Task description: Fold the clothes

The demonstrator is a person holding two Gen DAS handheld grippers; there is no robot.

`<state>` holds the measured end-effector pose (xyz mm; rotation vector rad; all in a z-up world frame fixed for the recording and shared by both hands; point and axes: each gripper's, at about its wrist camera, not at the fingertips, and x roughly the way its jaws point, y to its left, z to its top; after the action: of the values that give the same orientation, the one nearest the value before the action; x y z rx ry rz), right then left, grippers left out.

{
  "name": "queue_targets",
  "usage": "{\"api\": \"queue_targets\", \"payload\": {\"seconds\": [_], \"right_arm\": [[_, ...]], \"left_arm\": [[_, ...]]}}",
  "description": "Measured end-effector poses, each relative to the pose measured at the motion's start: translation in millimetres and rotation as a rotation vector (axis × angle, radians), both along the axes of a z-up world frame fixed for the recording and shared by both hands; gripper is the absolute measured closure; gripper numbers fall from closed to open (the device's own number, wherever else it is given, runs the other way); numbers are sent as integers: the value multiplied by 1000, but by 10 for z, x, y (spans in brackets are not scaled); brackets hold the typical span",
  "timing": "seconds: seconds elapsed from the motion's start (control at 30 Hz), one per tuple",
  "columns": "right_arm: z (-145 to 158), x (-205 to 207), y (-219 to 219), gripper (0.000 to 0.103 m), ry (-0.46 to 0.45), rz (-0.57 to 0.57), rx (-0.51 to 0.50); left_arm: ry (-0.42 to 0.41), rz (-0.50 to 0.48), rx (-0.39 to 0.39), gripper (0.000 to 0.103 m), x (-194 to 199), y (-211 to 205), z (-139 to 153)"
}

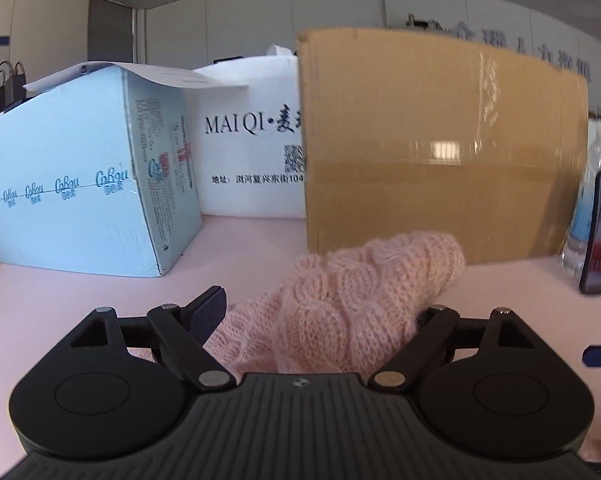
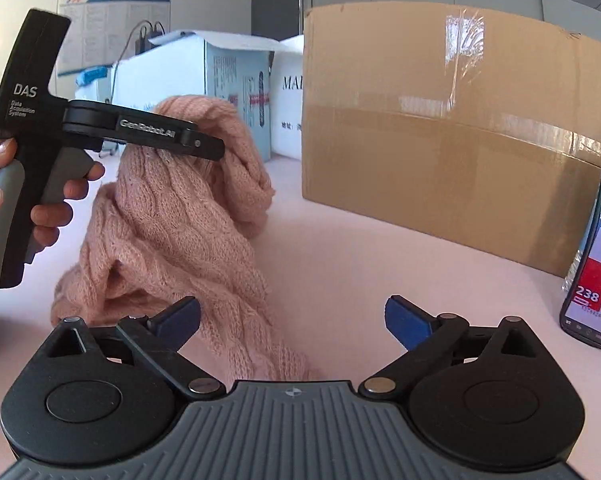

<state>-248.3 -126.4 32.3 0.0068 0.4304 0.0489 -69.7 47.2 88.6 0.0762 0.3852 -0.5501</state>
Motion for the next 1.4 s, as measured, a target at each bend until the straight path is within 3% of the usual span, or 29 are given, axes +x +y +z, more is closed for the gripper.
{"api": "queue_targets", "payload": {"seconds": [0.1,0.2,0.33,0.47,0.53,0.57,0.6,0.67,0.73,0.8,0.97,1.17,1.33,1.37,1.4], "right_arm": [[51,45,-15,1,-50,24,48],[96,138,-26,1,-96,40,96],[127,400,-55,1,-66,105,185],[82,669,74,4,-12,206,234],[42,718,170,16,20,257,239],[21,724,196,29,32,262,226],[-1,729,218,48,43,264,210],[-34,731,248,81,66,282,197],[-27,716,247,84,55,283,205],[4,676,246,91,26,284,201],[172,424,361,94,-61,354,240],[262,112,875,96,-113,550,183],[208,-23,1475,95,41,756,165],[187,-50,1581,89,74,789,147],[170,-104,1686,72,74,798,107]], "left_arm": [[3,-47,-86,19,-22,281,150],[-13,-67,-121,19,-78,457,229],[-6,-124,-59,19,-145,428,204],[84,-177,28,19,-117,159,47],[160,-216,99,19,-69,-49,-110],[172,-216,135,19,-45,-144,-185],[172,-199,169,18,-20,-223,-254],[155,-152,200,35,-27,-269,-334],[145,-101,168,69,-20,-232,-303],[137,-47,119,81,-16,-171,-251],[95,128,27,87,-125,28,-25],[-57,265,31,87,-666,358,236],[-72,387,62,87,-927,844,249],[-73,431,90,87,-952,953,203],[-67,469,114,86,-966,1059,153]]}}
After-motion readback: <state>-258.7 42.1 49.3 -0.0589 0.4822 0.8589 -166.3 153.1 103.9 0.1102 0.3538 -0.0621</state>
